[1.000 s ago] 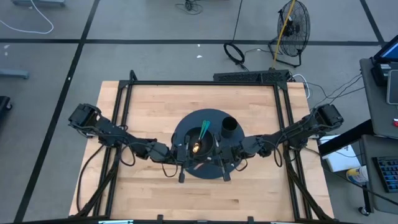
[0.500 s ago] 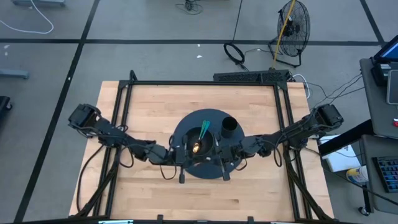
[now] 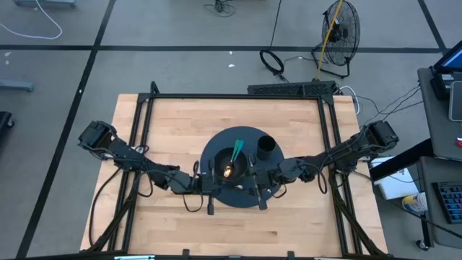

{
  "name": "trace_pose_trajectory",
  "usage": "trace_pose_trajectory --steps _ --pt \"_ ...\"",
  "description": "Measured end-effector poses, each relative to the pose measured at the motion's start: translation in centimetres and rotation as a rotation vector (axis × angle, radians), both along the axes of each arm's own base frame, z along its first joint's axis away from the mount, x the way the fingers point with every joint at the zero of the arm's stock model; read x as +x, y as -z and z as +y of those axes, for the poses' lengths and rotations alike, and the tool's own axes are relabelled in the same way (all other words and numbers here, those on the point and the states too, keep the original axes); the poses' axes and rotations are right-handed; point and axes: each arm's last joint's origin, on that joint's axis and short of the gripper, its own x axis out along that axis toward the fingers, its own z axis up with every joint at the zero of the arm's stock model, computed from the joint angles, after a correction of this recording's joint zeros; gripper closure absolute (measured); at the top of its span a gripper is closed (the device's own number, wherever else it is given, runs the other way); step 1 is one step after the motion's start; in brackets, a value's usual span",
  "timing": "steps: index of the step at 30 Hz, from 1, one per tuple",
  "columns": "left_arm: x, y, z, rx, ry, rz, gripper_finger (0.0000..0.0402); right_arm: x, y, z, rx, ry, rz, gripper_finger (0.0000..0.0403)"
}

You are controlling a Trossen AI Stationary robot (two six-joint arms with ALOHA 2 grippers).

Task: Pick & Place Utensil
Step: Put the orange straw into the black cup on the blue table placemat

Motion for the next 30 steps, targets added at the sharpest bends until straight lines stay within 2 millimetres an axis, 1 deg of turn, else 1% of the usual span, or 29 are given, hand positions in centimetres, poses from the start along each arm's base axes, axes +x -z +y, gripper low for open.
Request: trace_pose_trajectory --steps 6,14,23,27,30 --pt "-0.3 0.0 -0.5 0.035 -0.047 0.000 0.0401 -0.5 -0.1 0.4 -0.021 -0.015 0.031 0.0324" --pt "-0.3 -0.1 -0.6 0.036 -0.042 -0.008 0.0401 -1.3 -0.8 0.8 -0.073 -0.004 0.023 0.0395" --pt "-0.3 -0.1 -0.6 0.023 -0.043 -0.011 0.0398 -1.3 -0.7 0.9 -0.084 -0.010 0.031 0.0400" --pt "-0.3 -0.1 -0.6 0.019 -0.043 -0.014 0.0376 -1.3 -0.7 0.9 -0.086 -0.012 0.030 0.0401" --pt "-0.4 -0.2 -0.6 0.019 -0.041 -0.014 0.0346 -1.3 -0.7 0.9 -0.086 -0.010 0.030 0.0402"
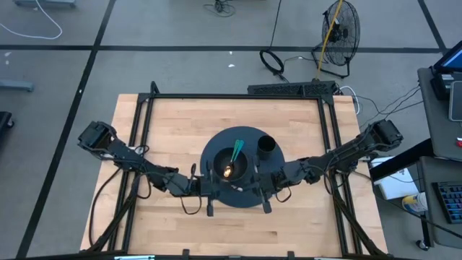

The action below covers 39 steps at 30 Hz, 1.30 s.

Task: Pick & Place Utensil
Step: Put the orange straw into the black cup on the blue table placemat

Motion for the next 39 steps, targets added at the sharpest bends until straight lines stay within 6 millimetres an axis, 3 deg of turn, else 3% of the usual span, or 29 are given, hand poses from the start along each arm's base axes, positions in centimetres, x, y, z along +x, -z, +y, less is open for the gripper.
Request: trace_pose_trajectory --steps 10,14,23,33,39 --pt "-0.7 -0.4 -0.9 0.011 0.029 -0.004 0.0212 -0.1 0.0 -0.2 -0.009 0.049 0.008 0.0402" --pt "-1.8 -1.3 -1.2 0.011 0.035 0.029 0.0182 -1.0 -1.4 -0.6 -0.001 0.056 -0.020 0.0402" --pt "-6.0 -2.8 -2.9 0.022 -0.035 0.137 0.0170 -5.1 -6.5 -1.9 0.041 0.067 -0.146 0.0403" --pt "-9.6 0.1 -4.0 0.087 -0.274 0.288 0.0169 -9.1 -8.8 -4.6 0.011 0.433 -0.120 0.0403" --pt "-10.8 0.7 -4.4 0.091 -0.303 0.310 0.0169 -10.5 -9.8 -5.3 0.028 0.472 -0.154 0.0403"
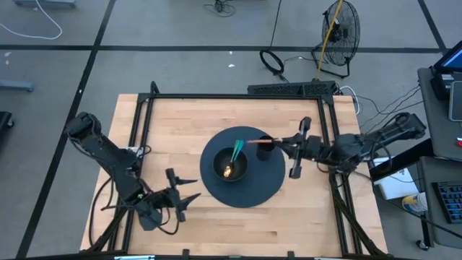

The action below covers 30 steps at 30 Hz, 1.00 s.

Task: Pick & Place Utensil
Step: Put the orange straw into the black cup on the blue table placemat

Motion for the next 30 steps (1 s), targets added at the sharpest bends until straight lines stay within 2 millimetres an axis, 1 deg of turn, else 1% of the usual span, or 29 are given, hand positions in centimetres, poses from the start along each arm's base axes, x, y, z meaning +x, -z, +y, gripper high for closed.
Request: trace_pose_trajectory --steps 7,11,21,25,30 --pt "-0.3 0.0 -0.3 -0.001 0.016 0.001 0.0169 -1.4 0.0 -0.9 0.058 0.113 0.043 0.0403" --pt "-0.3 0.1 -0.4 0.013 0.045 0.022 0.0169 -1.8 0.3 -1.1 0.097 0.107 0.066 0.0403" --pt "-0.3 0.0 -0.4 0.015 0.048 0.020 0.0169 -3.1 0.2 -1.3 0.165 0.091 0.071 0.0403" --pt "-0.2 0.0 -0.4 0.015 0.044 0.020 0.0169 -3.5 0.8 -1.6 0.194 0.147 0.114 0.0403" --pt "0.0 0.0 -0.1 0.009 0.029 0.018 0.0169 -3.3 1.3 -1.6 0.192 0.178 0.150 0.0403"
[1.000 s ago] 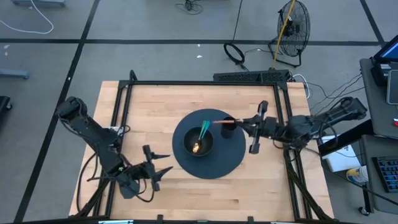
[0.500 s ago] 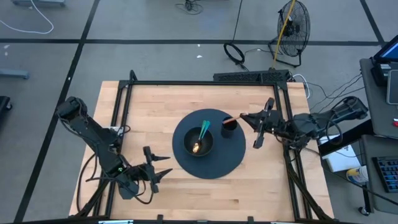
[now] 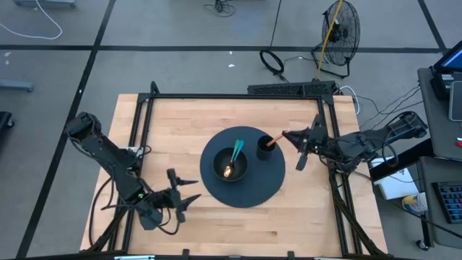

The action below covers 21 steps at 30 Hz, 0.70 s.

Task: Pick & Place Utensil
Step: Put the orange straw into the black cup on the blue table placemat

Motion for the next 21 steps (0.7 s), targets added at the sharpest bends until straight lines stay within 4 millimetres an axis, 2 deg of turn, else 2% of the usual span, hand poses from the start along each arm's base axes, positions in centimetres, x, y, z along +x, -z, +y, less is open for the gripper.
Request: trace_pose_trajectory --steps 6,15,19,21 --pt "0.4 0.0 0.4 -0.006 -0.011 0.005 0.0169 0.4 0.5 0.1 -0.005 0.005 0.038 0.0403" --pt "1.5 -0.9 0.7 -0.031 -0.038 -0.068 0.0170 1.4 3.1 -0.5 -0.023 0.052 0.095 0.0403" --pt "1.9 -1.4 1.1 0.110 -0.065 -0.073 0.0170 1.5 4.4 -0.9 -0.032 0.036 0.082 0.0403" --pt "2.1 -1.8 1.2 0.102 -0.111 -0.112 0.0169 1.5 4.9 -1.1 -0.021 0.008 0.066 0.0403"
